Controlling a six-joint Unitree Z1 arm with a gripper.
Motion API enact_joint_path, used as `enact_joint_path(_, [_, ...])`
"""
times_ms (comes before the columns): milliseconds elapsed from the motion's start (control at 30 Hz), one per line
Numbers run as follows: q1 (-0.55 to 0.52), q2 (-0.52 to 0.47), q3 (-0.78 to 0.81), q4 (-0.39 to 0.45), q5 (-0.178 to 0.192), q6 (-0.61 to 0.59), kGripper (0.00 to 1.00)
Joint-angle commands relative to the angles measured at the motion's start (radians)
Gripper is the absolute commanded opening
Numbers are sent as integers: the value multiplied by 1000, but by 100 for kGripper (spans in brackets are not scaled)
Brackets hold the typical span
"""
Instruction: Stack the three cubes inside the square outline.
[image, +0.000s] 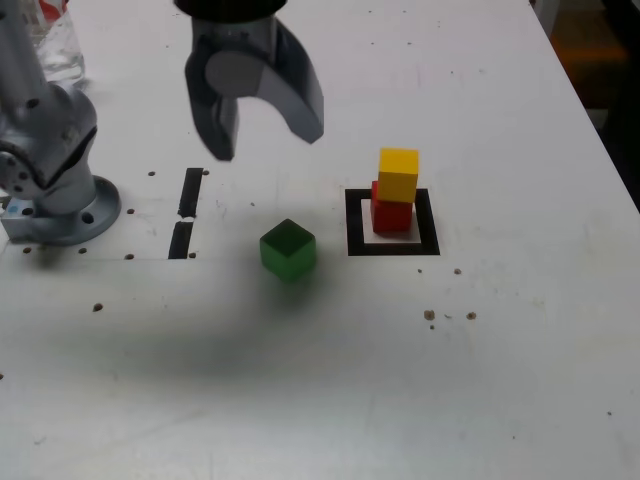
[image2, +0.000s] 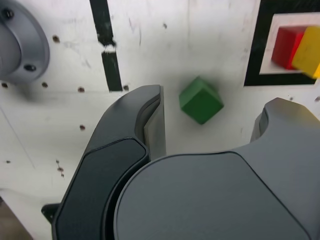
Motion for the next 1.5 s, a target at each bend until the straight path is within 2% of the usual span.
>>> enact_joint_path(0, [-9,5,4,-2,-9,-21,76])
enact_joint_path(67, [-16,10,7,-3,-18,-40,77])
enact_joint_path(167, [-27,42,30,-4,-71,-152,80])
enact_joint_path(267, [-28,77,48,-12,-141,-268,81])
enact_joint_path(433, [-28,112,53,-45,-193,-314,81])
enact_joint_path(567, [-25,153,79,-131,-232,-324,81])
enact_joint_path(700, [-5,185,98,-185,-248,-324,80])
enact_joint_path(1067, [31,258,131,-244,-252,-304,80])
enact_joint_path(1333, [67,276,193,-290,-257,-264,80])
enact_joint_path(1400, [69,283,200,-307,-257,-259,77])
enact_joint_path(1467, [72,287,205,-320,-256,-257,67])
